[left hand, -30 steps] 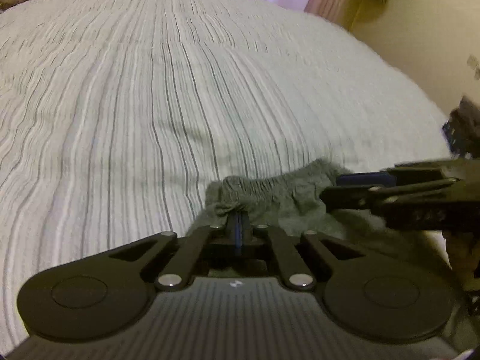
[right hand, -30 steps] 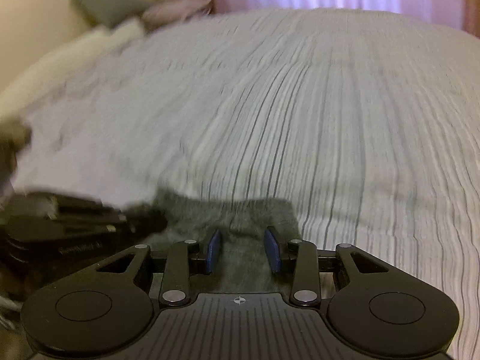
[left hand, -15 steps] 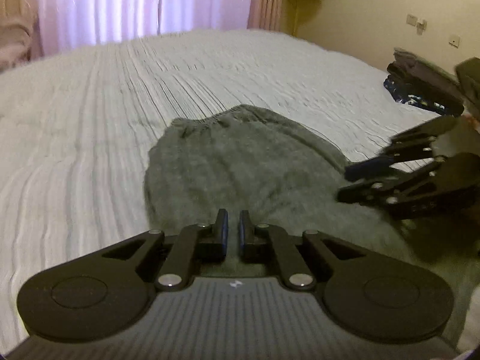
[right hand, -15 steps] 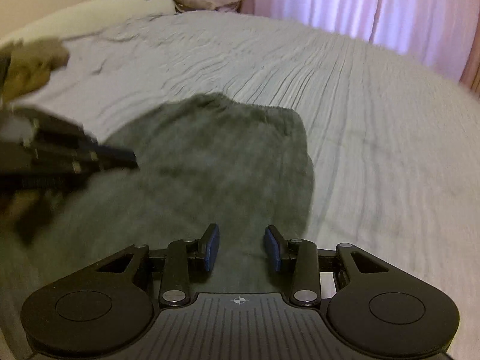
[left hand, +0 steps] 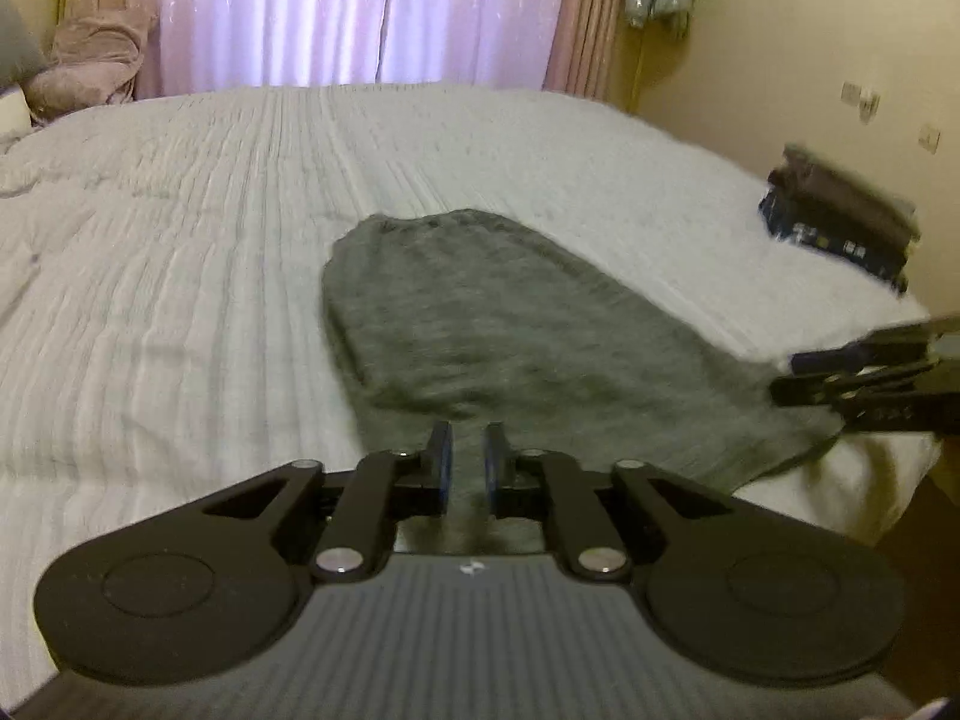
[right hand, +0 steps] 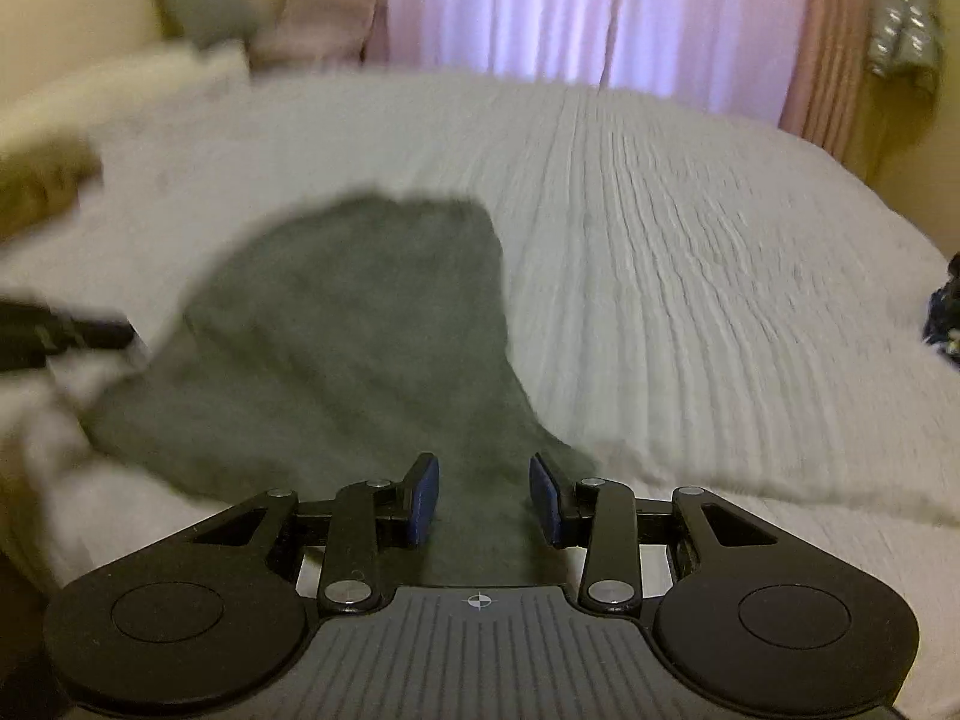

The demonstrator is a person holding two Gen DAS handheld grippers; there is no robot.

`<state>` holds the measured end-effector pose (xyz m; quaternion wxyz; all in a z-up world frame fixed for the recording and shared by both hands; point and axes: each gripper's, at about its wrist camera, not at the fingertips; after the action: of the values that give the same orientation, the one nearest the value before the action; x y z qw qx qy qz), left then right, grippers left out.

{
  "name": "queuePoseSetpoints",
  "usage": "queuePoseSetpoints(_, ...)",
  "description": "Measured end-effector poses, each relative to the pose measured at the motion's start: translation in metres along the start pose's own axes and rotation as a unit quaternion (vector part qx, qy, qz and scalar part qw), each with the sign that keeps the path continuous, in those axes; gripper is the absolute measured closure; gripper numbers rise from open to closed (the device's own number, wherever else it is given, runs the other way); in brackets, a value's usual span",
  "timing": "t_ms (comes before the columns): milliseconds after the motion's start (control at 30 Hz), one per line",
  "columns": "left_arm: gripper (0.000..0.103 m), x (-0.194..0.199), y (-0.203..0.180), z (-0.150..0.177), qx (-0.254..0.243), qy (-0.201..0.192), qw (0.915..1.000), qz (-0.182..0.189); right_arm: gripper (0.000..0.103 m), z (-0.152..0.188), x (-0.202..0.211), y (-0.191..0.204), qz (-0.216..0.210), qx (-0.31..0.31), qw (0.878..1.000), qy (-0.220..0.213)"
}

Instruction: Fold clothes

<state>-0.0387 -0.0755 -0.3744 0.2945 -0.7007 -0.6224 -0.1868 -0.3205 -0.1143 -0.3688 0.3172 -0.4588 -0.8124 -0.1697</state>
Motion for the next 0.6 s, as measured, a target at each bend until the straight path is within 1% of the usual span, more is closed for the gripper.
queuePoseSetpoints(100, 0.090, -0.009, -0.007, 0.017, 0.020, 0.028, 0.9991, -0.022, 0.066, 0.013, -0.016, 0.006, -0.009, -0.045, 0.998, 0.041)
queuePoseSetpoints(133, 0.090, -0.011, -0.009, 0.024, 0.027, 0.038, 0.9985, -0.030, 0.066, 0.021, -0.016, 0.008, -0.001, -0.053, 0.998, 0.042)
queuePoseSetpoints(233, 0.090, 0.007, -0.014, 0.037, 0.045, 0.042, 0.9974, -0.037, 0.066, 0.039, 0.006, 0.017, 0.013, -0.065, 0.997, 0.030)
queuePoseSetpoints(333, 0.088, 0.022, -0.020, 0.041, 0.061, 0.053, 0.9954, -0.053, 0.065, 0.044, 0.028, 0.022, 0.023, -0.092, 0.995, 0.026)
queuePoseSetpoints(433, 0.081, 0.043, -0.035, 0.045, 0.052, 0.048, 0.9945, -0.077, 0.065, 0.048, 0.050, 0.029, 0.033, -0.120, 0.992, 0.016)
queuePoseSetpoints(500, 0.076, 0.057, -0.044, 0.046, 0.048, 0.042, 0.9946, -0.081, 0.065, 0.049, 0.066, 0.035, 0.031, -0.132, 0.991, 0.008)
queuePoseSetpoints(533, 0.074, 0.064, -0.049, 0.046, 0.045, 0.038, 0.9949, -0.082, 0.063, 0.049, 0.073, 0.038, 0.031, -0.134, 0.991, 0.003)
queuePoseSetpoints(600, 0.071, 0.075, -0.058, 0.046, 0.040, 0.031, 0.9949, -0.087, 0.021, 0.047, 0.085, 0.046, 0.040, -0.127, 0.991, -0.011)
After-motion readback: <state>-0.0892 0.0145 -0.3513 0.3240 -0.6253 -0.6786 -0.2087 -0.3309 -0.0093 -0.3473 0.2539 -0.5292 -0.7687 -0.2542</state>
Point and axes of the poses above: each gripper's, at about its wrist camera, not at the fingertips, and x roughly against the way its jaws point, y to its left, z to its underside, and after that the axes turned 2 degrees about x, right-handed
